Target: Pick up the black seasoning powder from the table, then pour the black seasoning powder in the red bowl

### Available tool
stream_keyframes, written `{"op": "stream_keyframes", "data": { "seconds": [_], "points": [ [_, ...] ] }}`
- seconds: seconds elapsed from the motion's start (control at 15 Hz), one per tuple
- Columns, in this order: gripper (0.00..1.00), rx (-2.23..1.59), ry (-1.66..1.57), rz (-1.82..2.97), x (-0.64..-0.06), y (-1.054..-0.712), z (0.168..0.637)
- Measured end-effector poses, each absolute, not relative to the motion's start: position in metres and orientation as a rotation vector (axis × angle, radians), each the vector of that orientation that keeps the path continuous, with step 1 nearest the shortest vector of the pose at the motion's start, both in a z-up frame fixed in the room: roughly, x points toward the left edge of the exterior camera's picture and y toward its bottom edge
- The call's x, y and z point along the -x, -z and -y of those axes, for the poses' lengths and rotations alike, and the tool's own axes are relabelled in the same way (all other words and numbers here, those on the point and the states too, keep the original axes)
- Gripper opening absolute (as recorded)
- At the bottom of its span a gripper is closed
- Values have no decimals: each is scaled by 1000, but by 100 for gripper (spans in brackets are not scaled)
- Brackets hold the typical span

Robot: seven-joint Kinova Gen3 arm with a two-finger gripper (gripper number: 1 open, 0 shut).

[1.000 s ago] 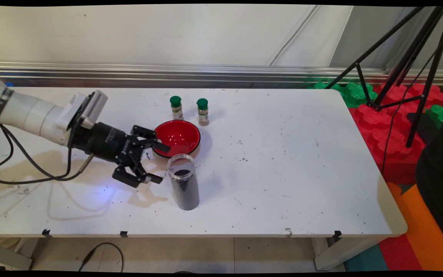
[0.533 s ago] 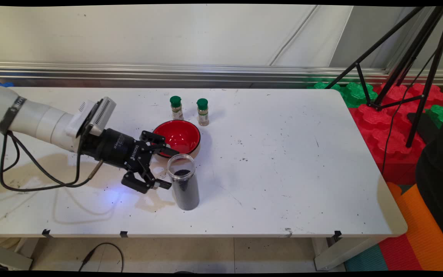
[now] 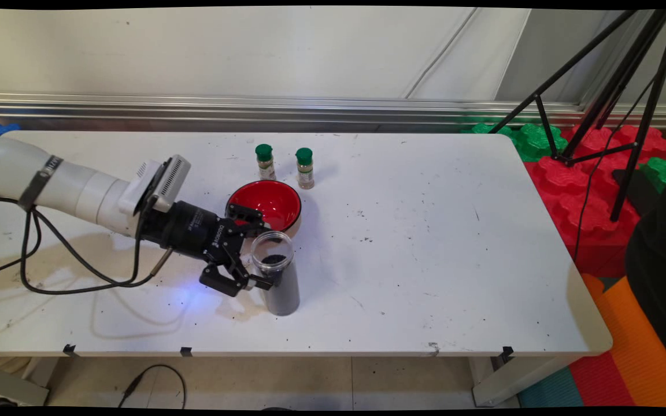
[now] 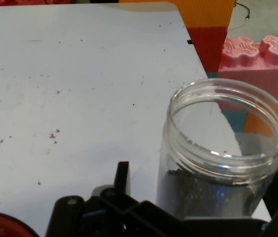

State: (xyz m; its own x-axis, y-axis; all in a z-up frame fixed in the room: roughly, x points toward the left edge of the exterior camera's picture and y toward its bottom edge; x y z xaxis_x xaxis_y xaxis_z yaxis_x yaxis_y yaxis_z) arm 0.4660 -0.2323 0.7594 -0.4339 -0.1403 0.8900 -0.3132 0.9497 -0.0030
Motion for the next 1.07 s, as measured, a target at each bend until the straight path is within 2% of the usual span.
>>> {"op": "stream_keyframes", "data": {
  "seconds": [0.8, 0.87, 1.07],
  "points": [
    [100, -332, -178, 2009, -456, -737, 239],
    [0, -331, -176, 2009, -456, -736, 239],
    [0, -330, -172, 2006, -456, -735, 240]
  ]
}}
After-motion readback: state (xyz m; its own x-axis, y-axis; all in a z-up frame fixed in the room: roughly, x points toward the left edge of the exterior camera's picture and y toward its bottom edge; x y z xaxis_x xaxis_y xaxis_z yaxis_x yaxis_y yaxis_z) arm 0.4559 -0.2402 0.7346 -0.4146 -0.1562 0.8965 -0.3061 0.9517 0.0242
